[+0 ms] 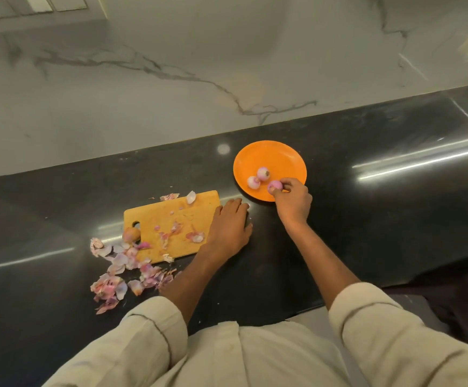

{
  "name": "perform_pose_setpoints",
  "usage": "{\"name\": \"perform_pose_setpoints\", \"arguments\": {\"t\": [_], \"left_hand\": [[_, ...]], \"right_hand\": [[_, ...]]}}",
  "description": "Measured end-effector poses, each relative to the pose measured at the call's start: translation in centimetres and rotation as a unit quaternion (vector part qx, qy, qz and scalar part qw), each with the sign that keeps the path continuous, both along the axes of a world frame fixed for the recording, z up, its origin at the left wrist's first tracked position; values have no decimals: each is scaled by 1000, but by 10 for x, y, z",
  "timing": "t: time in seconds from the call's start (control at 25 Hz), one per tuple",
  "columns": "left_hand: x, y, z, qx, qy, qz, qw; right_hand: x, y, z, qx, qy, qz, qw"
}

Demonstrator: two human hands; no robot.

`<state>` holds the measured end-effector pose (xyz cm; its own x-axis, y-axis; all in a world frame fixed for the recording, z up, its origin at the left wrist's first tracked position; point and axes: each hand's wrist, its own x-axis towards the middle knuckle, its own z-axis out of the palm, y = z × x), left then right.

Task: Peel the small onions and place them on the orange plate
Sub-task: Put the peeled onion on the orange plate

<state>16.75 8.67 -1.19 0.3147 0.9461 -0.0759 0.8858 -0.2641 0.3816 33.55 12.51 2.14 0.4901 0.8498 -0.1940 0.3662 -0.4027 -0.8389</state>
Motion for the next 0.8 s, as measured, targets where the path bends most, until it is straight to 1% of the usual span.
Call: {"name": "perform_pose_setpoints", "arguments": {"t": [0.08,0.12,0.2,0.24,0.32,0.4,0.48,0.56,0.6,0.68,0.72,0.8], "left_hand": [[8,1,-5,-23,51,-9,998],[10,1,-6,-36,59,-10,998],[10,2,-7,-45,46,-2,998],[8,0,-6,-42,28,6,999],[1,-7,-5,-8,-25,29,999],[-10,-21,-4,41,-102,57,992],[-28,-38,-4,74,-186,127,971],[-52,-52,-4,100,-251,220,937],[-63,-57,-3,113,-264,253,924],[-86,-68,-3,127,-258,301,909],[-98,-73,-4,130,-246,316,907],[-120,-81,-8,136,-203,338,909]], "right_hand": [[9,15,-8,7,-50,41,998],[13,17,-11,6,-68,62,996],[20,20,-19,2,-94,91,991],[22,20,-22,5,-100,102,990],[26,18,-25,14,-94,113,989],[29,15,-22,23,-68,89,993],[29,8,-18,44,-81,44,995],[14,-5,-11,98,-106,27,989],[1,-14,-7,135,-108,50,984],[-37,-31,-6,200,-97,158,962],[-57,-38,-9,210,-91,222,948],[-91,-44,-15,170,-92,330,924]]}}
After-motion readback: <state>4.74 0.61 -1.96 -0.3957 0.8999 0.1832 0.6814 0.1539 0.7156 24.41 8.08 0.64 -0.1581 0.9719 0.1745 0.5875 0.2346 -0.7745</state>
